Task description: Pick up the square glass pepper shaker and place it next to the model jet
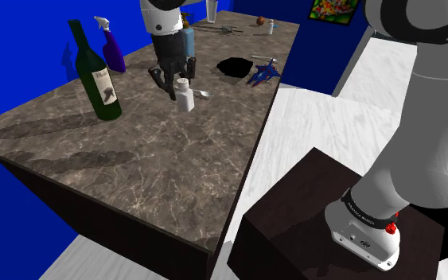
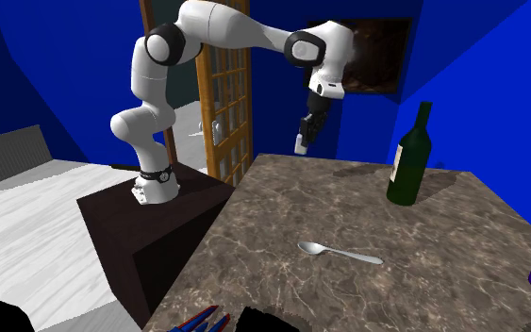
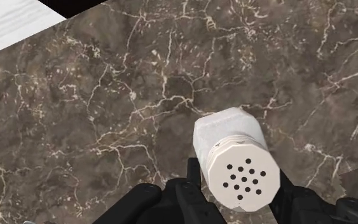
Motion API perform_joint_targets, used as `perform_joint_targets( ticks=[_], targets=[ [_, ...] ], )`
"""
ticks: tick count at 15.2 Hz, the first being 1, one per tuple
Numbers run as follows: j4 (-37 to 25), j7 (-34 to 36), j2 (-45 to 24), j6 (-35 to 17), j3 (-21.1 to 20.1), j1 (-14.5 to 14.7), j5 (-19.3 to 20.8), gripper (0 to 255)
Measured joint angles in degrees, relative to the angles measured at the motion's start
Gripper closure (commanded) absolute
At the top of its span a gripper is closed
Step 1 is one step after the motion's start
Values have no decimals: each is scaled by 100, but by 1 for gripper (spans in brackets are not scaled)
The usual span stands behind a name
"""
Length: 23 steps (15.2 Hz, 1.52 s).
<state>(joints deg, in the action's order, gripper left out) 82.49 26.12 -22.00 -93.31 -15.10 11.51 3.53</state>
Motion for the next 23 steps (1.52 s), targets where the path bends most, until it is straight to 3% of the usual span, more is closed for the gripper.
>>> perform_joint_targets(
  ticks=[7, 17, 23],
  targets=[
    [-460, -55, 25, 484, 8, -18, -5, 255],
    [233, -1214, 516, 265, 401, -840, -19, 255],
    [43, -1953, 441, 357, 677, -1304, 48, 255]
  ],
)
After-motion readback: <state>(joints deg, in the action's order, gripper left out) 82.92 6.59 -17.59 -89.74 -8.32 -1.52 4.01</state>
